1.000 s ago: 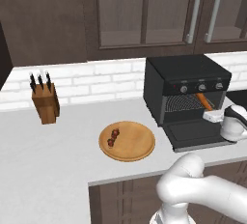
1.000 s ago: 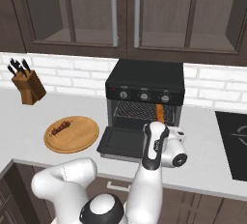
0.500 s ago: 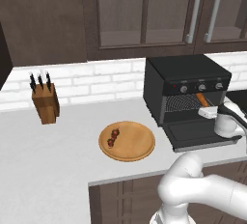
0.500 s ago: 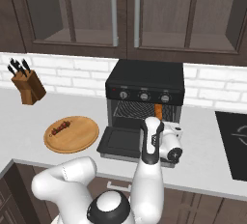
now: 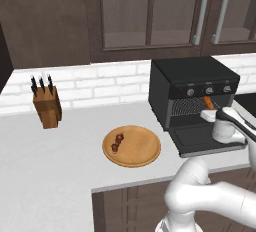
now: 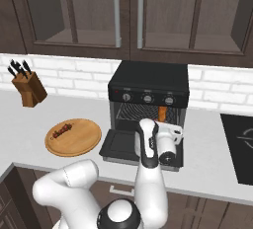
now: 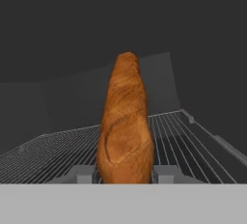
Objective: Pick up the kebab skewer and baguette bread, and place them inside the toaster oven. Close the toaster oven door and start by setting the timer.
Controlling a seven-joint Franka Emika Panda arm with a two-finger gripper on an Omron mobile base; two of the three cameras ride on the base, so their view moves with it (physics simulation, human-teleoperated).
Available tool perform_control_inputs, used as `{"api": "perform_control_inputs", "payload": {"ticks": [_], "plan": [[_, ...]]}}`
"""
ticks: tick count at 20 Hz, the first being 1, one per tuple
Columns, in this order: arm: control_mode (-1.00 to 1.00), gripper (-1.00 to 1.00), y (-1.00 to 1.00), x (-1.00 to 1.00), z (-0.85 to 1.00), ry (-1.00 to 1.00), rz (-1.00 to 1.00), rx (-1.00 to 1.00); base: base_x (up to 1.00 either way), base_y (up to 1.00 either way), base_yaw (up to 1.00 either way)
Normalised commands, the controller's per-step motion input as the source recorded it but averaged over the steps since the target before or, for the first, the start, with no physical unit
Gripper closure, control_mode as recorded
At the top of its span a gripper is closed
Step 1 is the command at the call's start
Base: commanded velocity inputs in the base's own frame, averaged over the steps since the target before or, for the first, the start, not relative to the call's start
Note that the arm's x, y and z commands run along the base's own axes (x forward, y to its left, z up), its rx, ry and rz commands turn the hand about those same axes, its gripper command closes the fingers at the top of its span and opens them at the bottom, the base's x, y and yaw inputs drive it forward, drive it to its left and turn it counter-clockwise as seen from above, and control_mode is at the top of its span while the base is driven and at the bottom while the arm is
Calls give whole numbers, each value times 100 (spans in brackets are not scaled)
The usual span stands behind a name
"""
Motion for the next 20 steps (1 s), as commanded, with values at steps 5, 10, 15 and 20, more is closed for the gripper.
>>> {"api": "perform_control_inputs", "payload": {"ticks": [5,10,15,20], "plan": [[-100,-100,12,0,0,-1,0,0,0,0,0],[-100,-100,0,0,2,0,0,0,0,0,0],[-100,-100,-1,-23,12,0,0,0,0,0,0],[-100,-100,-26,-95,54,5,-7,0,0,0,0]]}}
